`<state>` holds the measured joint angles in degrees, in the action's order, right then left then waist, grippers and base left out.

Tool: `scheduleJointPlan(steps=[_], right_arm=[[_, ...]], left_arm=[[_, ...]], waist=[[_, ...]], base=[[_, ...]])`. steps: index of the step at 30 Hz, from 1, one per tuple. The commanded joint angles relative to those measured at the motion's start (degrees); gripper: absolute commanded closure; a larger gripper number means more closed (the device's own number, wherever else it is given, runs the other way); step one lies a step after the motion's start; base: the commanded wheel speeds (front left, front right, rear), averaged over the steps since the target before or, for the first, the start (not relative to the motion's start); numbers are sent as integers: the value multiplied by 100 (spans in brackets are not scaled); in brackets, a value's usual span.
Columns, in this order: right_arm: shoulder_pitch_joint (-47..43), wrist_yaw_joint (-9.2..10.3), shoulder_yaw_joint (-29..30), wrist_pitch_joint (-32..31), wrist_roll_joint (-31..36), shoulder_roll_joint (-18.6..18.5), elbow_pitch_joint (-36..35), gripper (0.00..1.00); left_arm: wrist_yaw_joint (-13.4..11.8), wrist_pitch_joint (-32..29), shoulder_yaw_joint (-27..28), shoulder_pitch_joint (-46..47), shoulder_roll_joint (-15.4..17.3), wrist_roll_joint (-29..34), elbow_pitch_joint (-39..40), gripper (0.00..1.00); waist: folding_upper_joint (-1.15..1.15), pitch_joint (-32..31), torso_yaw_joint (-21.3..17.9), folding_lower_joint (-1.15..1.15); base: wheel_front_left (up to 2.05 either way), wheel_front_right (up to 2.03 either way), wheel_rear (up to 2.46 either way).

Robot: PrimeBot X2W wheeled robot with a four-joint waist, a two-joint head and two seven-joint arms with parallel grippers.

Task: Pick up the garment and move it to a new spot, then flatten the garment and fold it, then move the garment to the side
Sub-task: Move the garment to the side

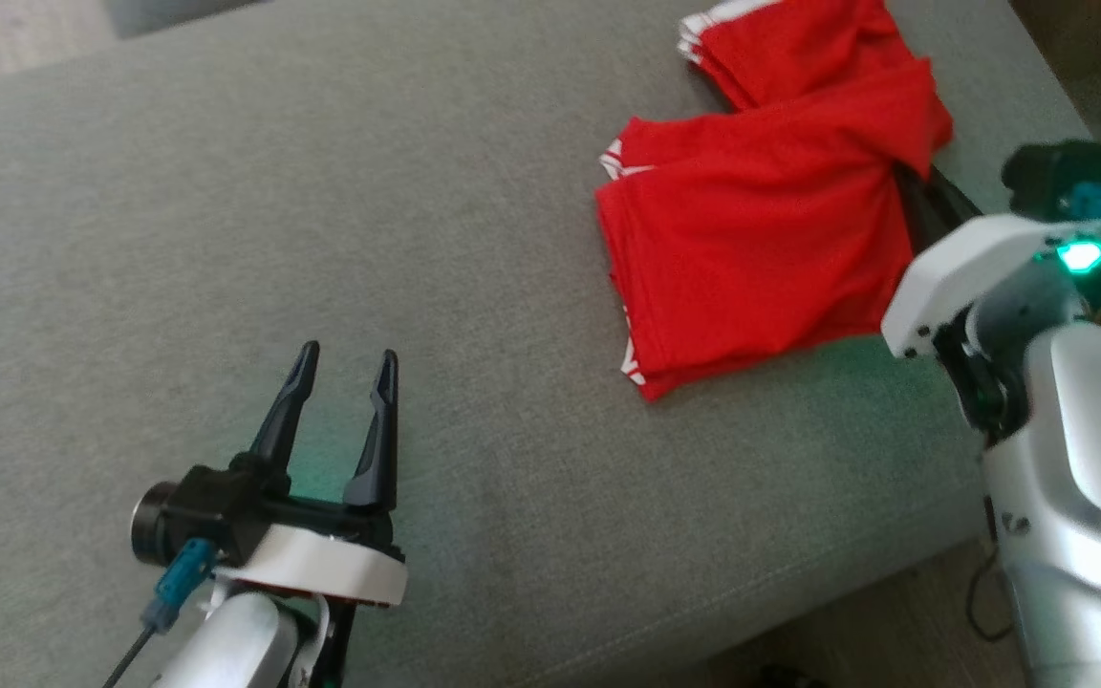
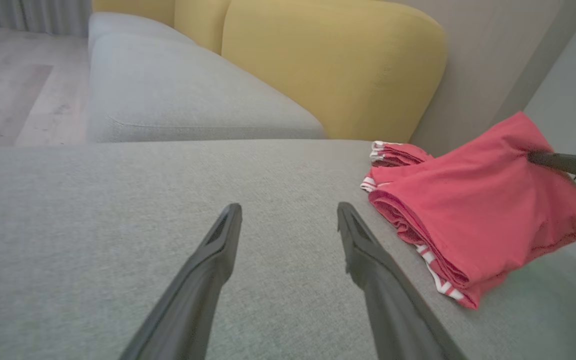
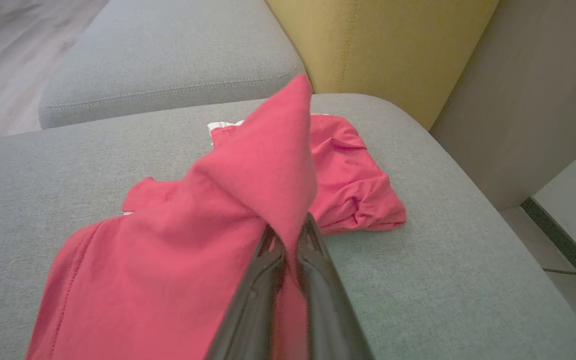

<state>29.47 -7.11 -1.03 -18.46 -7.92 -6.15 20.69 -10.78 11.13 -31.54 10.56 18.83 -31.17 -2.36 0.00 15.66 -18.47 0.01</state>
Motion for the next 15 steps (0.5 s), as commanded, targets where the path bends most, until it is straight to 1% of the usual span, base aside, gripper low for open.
scheduleJointPlan(steps=[1,4,9,15], right_arm=[[310,-37,-155,83,-17,20,-179,100],[530,-37,-248,96,14,-61,-64,100],[966,-37,-342,27,12,-260,153,100],[1573,-37,-162,-228,-203,-441,522,100]], left_arm=[[11,-14,154,185,107,50,168,0],[-2,-13,150,189,97,39,140,0],[-36,46,170,119,54,-12,102,0],[-83,109,218,-5,40,-77,112,0]], waist=[[0,170,-151,-1],[0,122,5,-1],[0,-2,386,-1],[0,-56,780,-1]], base=[[0,0,0],[0,0,0],[0,0,0],[0,0,0]])
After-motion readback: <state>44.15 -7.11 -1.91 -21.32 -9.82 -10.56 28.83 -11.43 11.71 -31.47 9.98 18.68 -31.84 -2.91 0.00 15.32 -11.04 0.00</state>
